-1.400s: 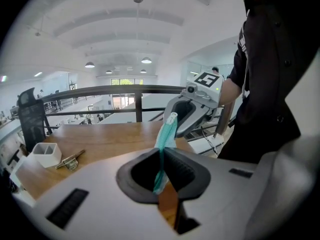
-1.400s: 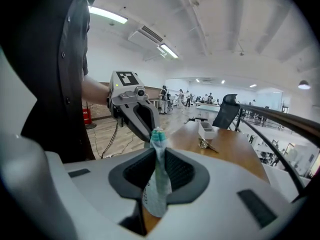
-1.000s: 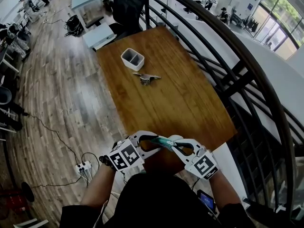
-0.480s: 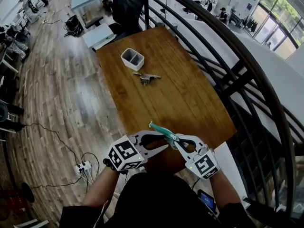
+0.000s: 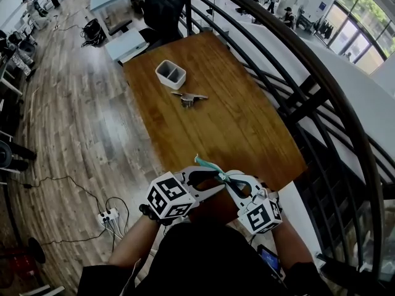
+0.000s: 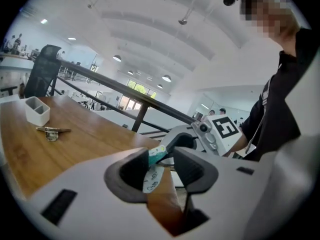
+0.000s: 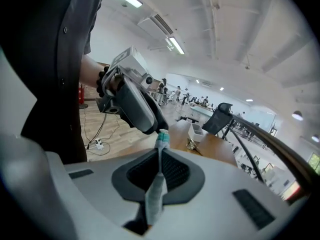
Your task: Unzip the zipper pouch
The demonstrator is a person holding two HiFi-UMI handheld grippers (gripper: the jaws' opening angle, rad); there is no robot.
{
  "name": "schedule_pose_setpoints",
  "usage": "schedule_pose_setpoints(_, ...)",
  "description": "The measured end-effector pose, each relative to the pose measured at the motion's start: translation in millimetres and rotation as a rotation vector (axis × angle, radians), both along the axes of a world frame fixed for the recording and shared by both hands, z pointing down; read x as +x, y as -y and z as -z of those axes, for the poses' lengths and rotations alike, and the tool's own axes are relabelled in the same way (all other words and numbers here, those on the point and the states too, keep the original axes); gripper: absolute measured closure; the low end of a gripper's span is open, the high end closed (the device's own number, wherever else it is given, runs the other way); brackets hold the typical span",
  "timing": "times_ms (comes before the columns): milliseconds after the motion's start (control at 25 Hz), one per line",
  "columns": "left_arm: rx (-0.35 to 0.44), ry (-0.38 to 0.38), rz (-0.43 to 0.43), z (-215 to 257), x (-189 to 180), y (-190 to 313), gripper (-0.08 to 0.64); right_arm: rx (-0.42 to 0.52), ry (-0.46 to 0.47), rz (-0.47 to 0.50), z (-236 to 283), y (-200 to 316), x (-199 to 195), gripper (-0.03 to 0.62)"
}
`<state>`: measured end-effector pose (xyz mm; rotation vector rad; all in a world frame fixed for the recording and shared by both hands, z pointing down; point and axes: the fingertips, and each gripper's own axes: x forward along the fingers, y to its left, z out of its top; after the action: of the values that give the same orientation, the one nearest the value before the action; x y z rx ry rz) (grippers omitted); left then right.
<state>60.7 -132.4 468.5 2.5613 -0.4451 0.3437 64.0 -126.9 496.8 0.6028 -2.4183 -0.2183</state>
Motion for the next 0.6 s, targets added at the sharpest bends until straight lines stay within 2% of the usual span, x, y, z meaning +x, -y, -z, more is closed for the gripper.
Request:
schedule_pose_setpoints(200, -0.081, -0.015, 0.035, -6.7, 2.7, 0.4, 0.38, 0.086, -0.102, 0.033, -2.8, -2.5, -3.0, 0.589)
schedule_pose_setpoints(400, -0.21, -0.092, 0.074, -12.5, 2.6, 0.2, 0.387, 0.116, -0.145, 0.05, -6.8, -3.6, -3.1, 0.589)
schedule_pose_setpoints(600, -0.237, -0.098, 0.076, -18.0, 1.4, -2.2, 0.42, 0.147, -0.174, 0.079, -10.1, -9.6, -4.8, 0.589)
